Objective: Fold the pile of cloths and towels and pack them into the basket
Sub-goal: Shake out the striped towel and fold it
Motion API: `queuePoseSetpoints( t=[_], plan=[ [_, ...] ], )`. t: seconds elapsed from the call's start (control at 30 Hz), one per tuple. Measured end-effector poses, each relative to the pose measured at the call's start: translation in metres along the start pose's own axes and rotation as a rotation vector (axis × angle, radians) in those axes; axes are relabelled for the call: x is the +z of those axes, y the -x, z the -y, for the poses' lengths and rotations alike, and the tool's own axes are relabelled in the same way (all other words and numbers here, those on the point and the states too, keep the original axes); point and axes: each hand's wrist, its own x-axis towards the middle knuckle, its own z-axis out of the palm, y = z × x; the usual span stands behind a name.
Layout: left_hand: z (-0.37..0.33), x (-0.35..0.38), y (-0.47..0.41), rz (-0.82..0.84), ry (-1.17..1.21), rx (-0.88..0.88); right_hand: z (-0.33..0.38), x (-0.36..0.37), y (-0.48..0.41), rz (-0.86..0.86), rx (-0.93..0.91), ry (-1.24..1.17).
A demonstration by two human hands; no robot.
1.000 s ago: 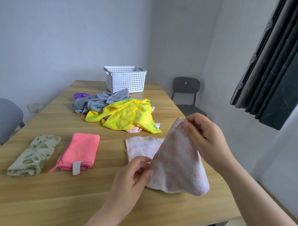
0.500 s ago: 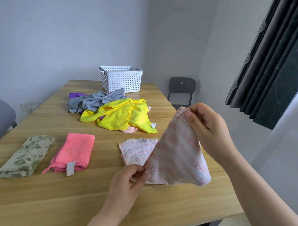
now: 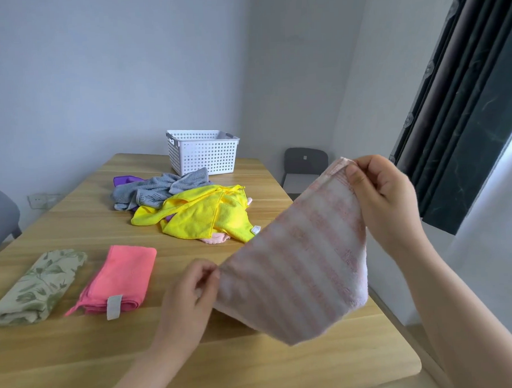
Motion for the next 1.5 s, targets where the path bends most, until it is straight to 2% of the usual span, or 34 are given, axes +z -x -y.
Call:
queuePoseSetpoints(
  t=[0.1,0.27,0.33,0.43,0.57,0.67,0.83,1.03,1.27,1.4,1.5],
  plan=[
    [-0.022,-0.03,-0.025,-0.06,0.104,-0.002,0.0,-0.009,-0.005,-0.085,0.009,-0.009],
    [-0.076,-0.083,-0.057,0.056,0.211,-0.032,-0.008,-0.019,-0.001,-0.166,0.079,-0.024],
    [-0.083,-0.09,-0.069,0.143,0.117,-0.045,-0.02,-0.018,0.005,-0.138,0.142,-0.003],
    [-0.059,-0.068,-0.075,0.299,-0.148,-0.093,-0.054,-0.01,0.022,-0.05,0.257,0.119],
    [0.019,-0.005,-0.052,0.516,-0.375,-0.262,-0.126,0.007,0.062,0.156,0.411,0.378],
    [0.056,0.025,-0.032,0.588,-0.42,-0.301,-0.166,0.012,0.086,0.244,0.532,0.468],
    [0.067,0.026,-0.044,0.677,-0.488,-0.283,-0.2,0.009,0.094,0.239,0.581,0.515],
    [0.084,0.008,-0.051,0.695,-0.525,-0.279,-0.215,0.014,0.087,0.255,0.564,0.553],
    [0.08,-0.007,-0.036,0.745,-0.425,-0.126,-0.222,0.014,0.091,0.243,0.581,0.557],
    [0.083,-0.018,-0.034,0.693,-0.227,-0.206,-0.224,0.016,0.091,0.252,0.586,0.585],
    [0.083,-0.02,-0.036,0.648,-0.21,-0.217,-0.223,0.017,0.091,0.25,0.599,0.604]
  ],
)
